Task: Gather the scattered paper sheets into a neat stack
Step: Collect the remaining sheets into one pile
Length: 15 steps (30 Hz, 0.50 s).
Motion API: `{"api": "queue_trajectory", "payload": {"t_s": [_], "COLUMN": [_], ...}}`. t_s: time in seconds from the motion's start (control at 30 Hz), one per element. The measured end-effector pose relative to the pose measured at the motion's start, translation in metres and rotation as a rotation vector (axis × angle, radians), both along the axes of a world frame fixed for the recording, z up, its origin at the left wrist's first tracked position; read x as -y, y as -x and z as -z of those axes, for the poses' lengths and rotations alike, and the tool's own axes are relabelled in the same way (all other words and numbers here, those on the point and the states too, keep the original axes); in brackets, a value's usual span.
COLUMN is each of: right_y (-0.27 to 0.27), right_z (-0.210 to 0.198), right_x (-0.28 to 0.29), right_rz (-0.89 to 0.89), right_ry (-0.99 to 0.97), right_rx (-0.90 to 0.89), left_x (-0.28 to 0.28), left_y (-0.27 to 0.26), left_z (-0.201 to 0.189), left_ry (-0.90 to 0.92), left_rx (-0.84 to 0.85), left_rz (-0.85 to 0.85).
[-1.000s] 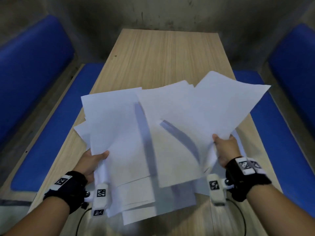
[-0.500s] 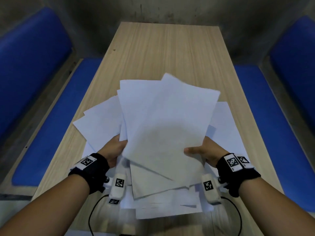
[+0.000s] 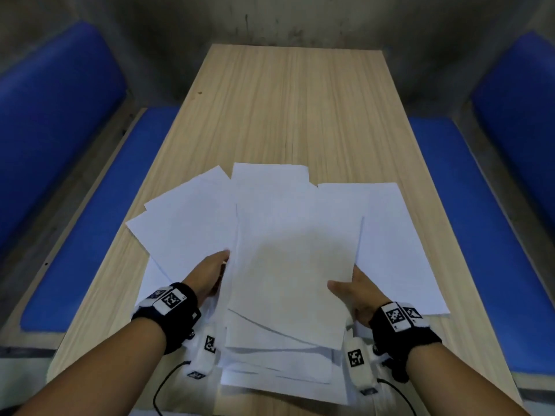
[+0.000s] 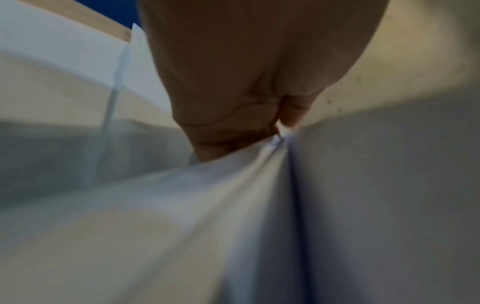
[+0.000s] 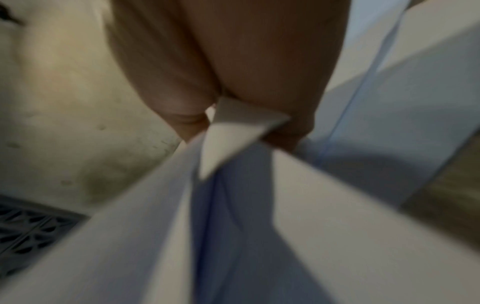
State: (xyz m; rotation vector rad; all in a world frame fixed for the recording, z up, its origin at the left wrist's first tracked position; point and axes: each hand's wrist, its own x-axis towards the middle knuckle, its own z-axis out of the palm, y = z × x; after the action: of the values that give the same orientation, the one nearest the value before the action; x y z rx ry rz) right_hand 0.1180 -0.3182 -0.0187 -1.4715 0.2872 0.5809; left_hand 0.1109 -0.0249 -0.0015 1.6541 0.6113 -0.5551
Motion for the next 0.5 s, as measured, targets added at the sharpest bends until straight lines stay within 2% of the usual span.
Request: {"api": "queue_trajectory", "payload": {"t_s": [0.03, 0.1, 0.17, 0.2, 0.27, 0.33, 0.37, 0.47, 0.5], "right_y": [0.001, 0.001, 0.001, 0.001, 0.002, 0.004, 0.005, 0.003, 0.001], "right_z": [-0.002, -0.003, -0.006, -0.008, -0.011, -0.012, -0.013, -0.014, -0.015], "right_x": [-0.002, 0.0, 0.007, 0.011, 0.015, 0.012, 0.008, 0.0, 0.0], "right_rz": [-0.006, 0.02, 0.084, 0.109, 0.142, 0.129, 0.11, 0.12, 0.16], "right_ry": [0.037, 0.023, -0.044, -0.104, -0.162, -0.116, -0.082, 0.008, 0.053], "right_rx": [0.029, 0.055, 0.038, 0.019, -0.012, -0.029, -0.026, 0.0, 0.018], "left_x": [0.003, 0.006, 0.008, 0.01, 0.008, 0.012, 0.016, 0.029, 0.029], "left_y": [0.0, -0.003, -0.005, -0.003, -0.003, 0.003, 0.006, 0.012, 0.013], "left_z": [-0.002, -0.006, -0.008, -0.012, -0.012, -0.011, -0.007, -0.011, -0.01], "left_ry": [0.079, 0.03, -0.092, -0.094, 0.083, 0.265, 0.292, 0.222, 0.159], "left_rx": [-0.043, -0.026, 0.123, 0.19, 0.281, 0.313, 0.316, 0.313, 0.311], "left_rz": [-0.011, 0.069, 0.129, 0.122, 0.083, 0.029, 0.028, 0.091, 0.047]}}
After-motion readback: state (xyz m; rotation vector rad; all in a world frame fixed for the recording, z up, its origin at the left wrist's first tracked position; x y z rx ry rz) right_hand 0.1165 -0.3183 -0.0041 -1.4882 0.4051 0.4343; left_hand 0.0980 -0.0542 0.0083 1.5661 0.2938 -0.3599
